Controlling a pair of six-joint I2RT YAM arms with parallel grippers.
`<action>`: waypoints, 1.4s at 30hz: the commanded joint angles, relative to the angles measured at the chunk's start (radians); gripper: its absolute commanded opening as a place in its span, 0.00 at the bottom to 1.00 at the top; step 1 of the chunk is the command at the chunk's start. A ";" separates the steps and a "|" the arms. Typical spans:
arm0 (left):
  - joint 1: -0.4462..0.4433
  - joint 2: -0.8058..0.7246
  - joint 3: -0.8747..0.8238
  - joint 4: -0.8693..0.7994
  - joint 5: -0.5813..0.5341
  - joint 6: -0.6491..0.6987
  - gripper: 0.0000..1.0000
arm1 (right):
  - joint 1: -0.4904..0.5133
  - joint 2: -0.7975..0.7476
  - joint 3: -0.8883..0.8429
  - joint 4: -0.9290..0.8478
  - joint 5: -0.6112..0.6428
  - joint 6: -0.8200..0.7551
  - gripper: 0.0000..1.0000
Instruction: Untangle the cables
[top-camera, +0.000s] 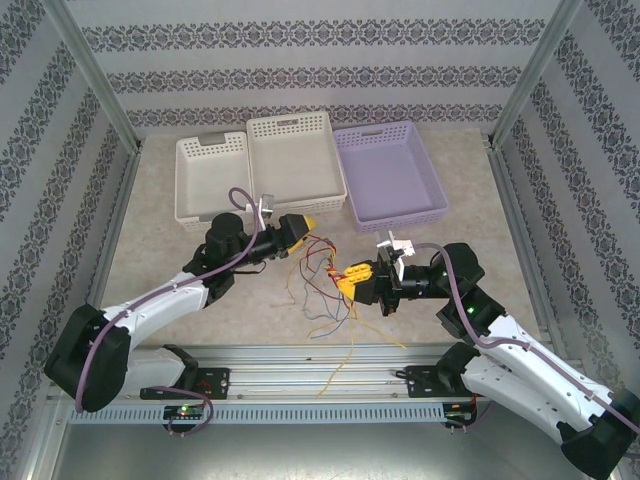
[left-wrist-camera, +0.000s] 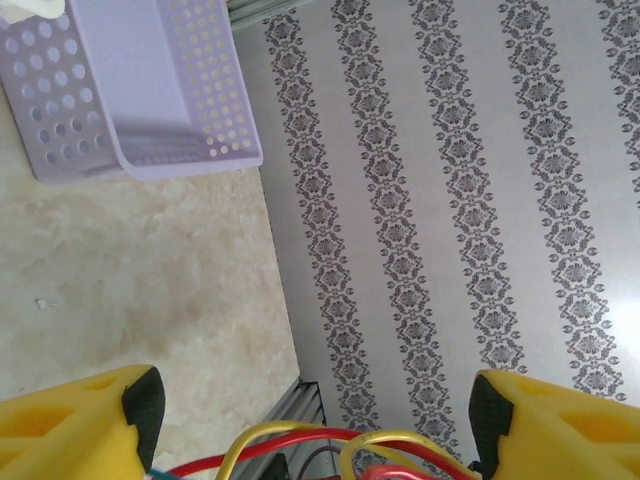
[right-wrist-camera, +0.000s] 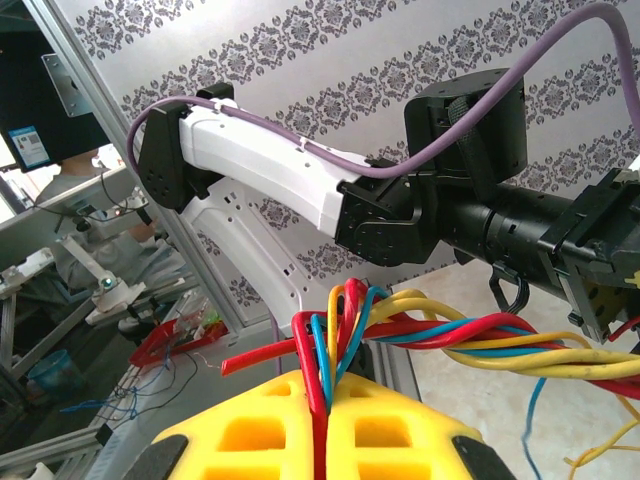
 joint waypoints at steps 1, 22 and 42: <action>-0.011 0.004 0.007 0.083 0.020 -0.011 0.68 | 0.010 -0.007 0.000 0.046 -0.015 -0.028 0.00; 0.004 -0.168 0.130 -0.466 -0.006 0.291 0.00 | -0.039 -0.084 -0.039 -0.032 0.069 -0.036 0.00; 0.381 -0.307 0.319 -1.158 0.083 0.612 0.00 | -0.242 -0.318 -0.243 -0.335 0.748 -0.051 0.00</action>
